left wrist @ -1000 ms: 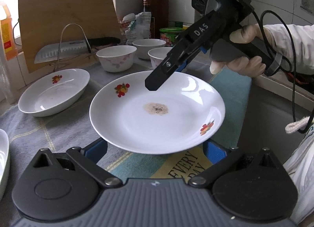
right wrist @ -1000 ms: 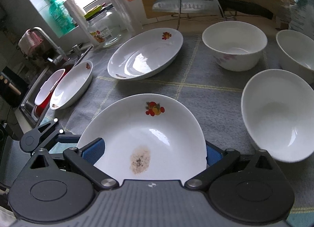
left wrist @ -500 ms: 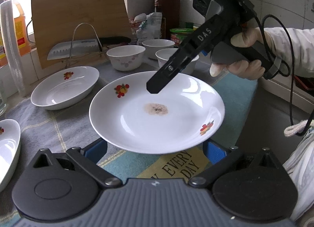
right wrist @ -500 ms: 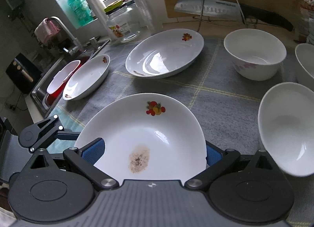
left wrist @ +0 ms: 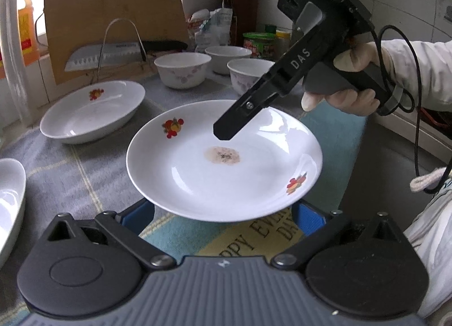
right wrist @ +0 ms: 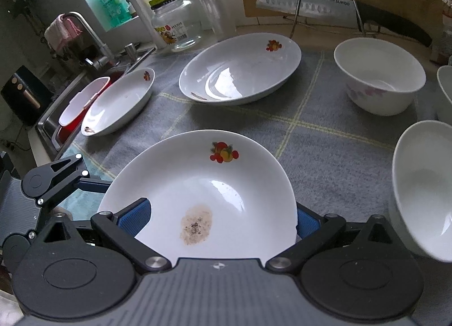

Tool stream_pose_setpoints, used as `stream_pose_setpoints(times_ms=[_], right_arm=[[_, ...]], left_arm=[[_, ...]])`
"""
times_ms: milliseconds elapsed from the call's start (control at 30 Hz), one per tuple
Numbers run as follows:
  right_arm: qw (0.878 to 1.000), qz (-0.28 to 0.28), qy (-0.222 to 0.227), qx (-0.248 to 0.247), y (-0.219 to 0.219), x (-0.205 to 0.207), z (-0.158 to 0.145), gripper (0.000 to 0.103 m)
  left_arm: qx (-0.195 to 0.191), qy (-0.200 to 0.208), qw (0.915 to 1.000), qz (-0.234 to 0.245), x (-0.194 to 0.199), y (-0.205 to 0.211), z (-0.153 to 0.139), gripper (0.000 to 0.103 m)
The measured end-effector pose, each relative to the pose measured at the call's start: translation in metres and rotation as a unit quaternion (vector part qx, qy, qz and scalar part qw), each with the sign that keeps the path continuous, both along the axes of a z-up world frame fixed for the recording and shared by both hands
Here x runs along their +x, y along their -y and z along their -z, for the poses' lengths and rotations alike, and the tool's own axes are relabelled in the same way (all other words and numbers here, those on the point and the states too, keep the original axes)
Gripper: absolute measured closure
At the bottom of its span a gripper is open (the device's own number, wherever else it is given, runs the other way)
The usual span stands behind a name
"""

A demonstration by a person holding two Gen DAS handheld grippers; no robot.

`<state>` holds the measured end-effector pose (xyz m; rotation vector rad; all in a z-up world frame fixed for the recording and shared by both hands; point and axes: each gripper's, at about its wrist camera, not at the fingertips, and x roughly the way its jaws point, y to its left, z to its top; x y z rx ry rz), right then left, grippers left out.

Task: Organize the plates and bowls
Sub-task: 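Carry the large-stained plate over the small-stained plate beside the sink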

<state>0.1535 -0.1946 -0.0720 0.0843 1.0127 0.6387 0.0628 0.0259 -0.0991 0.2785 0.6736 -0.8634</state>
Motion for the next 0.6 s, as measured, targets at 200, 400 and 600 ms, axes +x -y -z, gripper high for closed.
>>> stream_pose_setpoints(times_ms=[200,400,600], right_arm=[[1.0,-0.004,0.002,-0.002,-0.002,-0.001,0.005,0.0],[1.0,-0.005,0.007,-0.007,-0.002,-0.002,0.005,0.0],[1.0,-0.005,0.009,-0.009,-0.003,-0.005,0.003,0.0]], left_arm=[[0.001,-0.02,0.9994,0.028,0.006,-0.002,0.008,0.001],[0.002,-0.029,0.9981,0.053,0.016,-0.003,0.009,0.001],[0.002,-0.022,0.998,0.059,0.015,-0.002,0.008,0.001]])
